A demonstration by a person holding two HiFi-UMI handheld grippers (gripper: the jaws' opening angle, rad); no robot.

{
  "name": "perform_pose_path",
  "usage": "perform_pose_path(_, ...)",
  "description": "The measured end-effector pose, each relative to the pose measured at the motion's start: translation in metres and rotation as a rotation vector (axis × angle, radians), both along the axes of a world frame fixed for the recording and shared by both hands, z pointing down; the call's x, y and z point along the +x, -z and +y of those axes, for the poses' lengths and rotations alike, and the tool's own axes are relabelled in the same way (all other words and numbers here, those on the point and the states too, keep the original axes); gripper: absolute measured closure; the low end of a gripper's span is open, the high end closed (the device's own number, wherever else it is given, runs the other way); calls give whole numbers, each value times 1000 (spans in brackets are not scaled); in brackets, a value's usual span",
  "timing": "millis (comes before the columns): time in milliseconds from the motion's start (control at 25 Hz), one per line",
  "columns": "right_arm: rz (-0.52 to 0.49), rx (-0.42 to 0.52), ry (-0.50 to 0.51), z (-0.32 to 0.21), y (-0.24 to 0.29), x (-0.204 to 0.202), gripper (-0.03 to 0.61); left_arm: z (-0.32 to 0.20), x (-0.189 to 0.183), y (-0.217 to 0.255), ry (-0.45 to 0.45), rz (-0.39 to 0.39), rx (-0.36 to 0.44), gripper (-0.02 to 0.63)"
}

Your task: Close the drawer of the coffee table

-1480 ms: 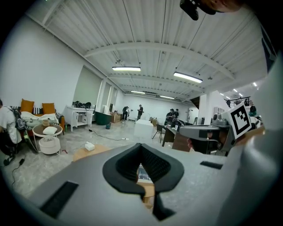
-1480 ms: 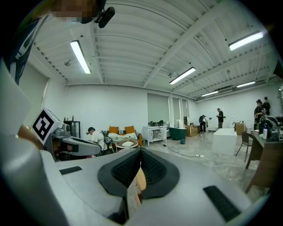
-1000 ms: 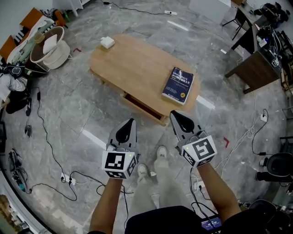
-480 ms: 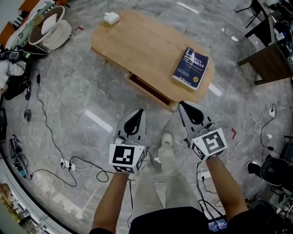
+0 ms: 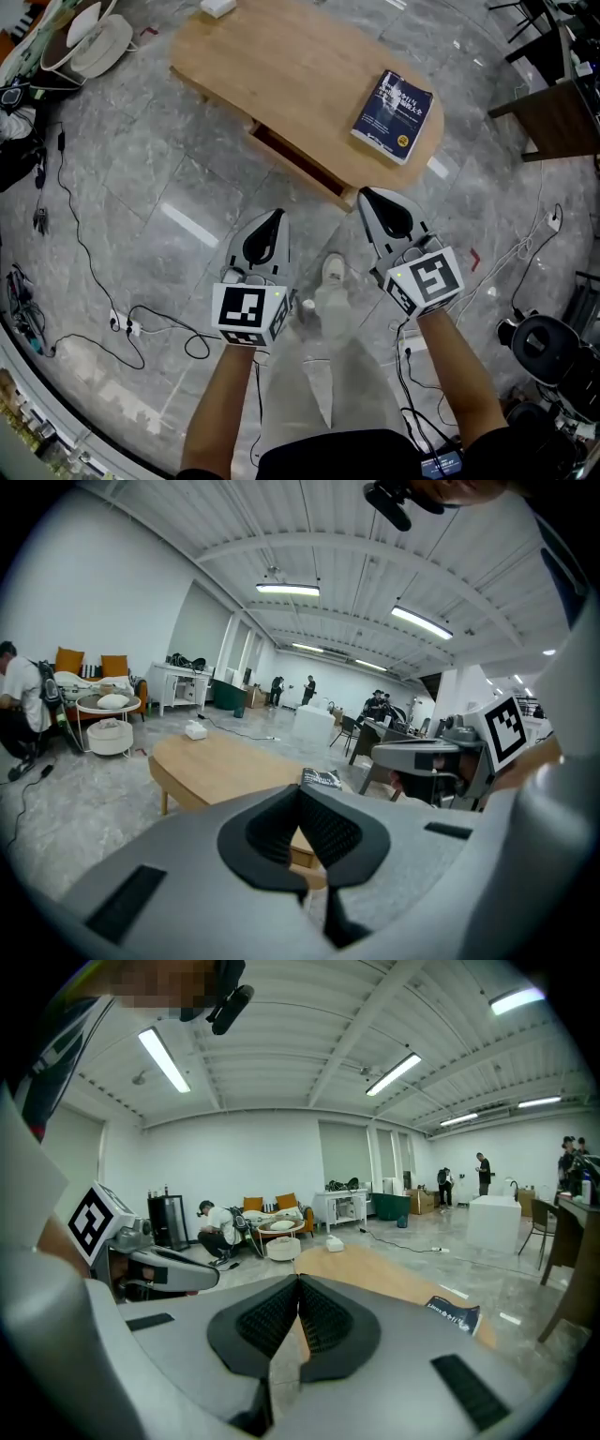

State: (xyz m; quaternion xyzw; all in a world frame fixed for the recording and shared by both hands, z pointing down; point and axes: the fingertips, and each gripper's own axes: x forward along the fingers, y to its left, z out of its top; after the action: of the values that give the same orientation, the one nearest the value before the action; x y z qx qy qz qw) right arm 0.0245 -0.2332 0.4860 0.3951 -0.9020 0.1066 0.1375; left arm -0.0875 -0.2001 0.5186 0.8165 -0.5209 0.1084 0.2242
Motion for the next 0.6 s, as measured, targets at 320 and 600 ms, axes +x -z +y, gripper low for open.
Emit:
perform_pose_path(320,3,-27,16,2,-32,-3,560,3,4,-44,6,12,-54,615)
perform_pose_path(600,-2,-62,-6,1,-61,0,560,1,10,-78,-5,23,-83,615)
